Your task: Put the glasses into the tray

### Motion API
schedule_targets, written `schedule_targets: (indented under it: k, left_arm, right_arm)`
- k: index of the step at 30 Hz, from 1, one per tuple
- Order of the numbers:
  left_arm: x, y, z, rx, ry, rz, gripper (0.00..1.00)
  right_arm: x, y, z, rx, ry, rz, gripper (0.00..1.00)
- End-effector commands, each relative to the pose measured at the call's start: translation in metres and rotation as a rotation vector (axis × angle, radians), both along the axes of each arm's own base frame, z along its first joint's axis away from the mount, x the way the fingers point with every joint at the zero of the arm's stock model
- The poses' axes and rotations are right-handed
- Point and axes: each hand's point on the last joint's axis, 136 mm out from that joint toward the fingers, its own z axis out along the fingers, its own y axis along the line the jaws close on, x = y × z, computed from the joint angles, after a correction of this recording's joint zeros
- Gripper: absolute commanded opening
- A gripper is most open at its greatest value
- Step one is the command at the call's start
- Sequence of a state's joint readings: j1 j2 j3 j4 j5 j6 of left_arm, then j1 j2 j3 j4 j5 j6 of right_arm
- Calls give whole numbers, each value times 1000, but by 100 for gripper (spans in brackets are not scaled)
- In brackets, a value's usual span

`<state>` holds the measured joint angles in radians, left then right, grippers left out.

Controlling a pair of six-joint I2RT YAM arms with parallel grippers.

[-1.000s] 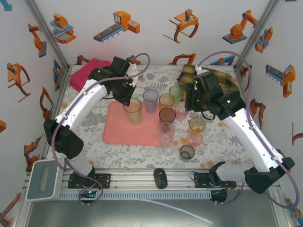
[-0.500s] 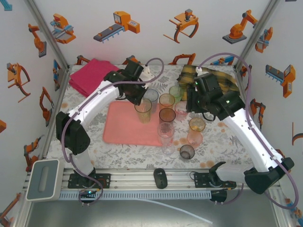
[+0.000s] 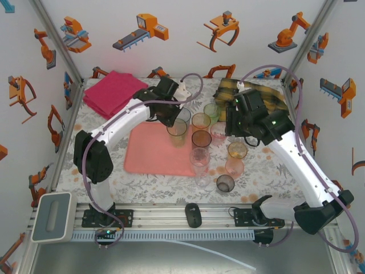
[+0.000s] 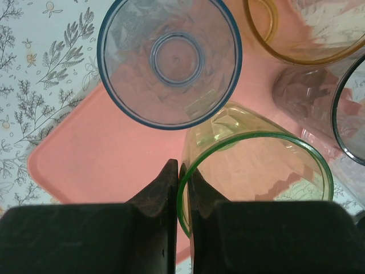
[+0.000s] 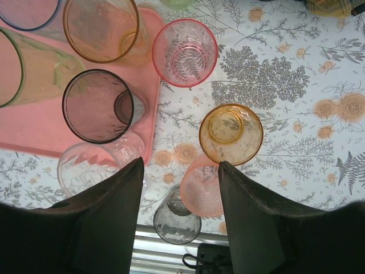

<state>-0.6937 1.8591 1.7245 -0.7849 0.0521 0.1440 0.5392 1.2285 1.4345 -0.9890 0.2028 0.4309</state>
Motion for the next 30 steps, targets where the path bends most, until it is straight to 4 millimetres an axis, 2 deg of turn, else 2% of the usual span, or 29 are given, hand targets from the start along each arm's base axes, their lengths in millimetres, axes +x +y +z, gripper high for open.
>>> schedule_targets:
  k: [1, 14, 30]
  left_arm:
    - [0, -9, -6, -14, 3, -13, 7]
    - [-3, -19, -21, -3, 24, -19, 8]
    - [3, -19, -37, 33, 38, 3, 11]
  right_arm:
    - [-2, -6, -2, 6, 2, -28, 53]
    - [-1, -7, -9, 0, 17, -32, 53]
    - [1, -7, -18, 5, 30, -31, 53]
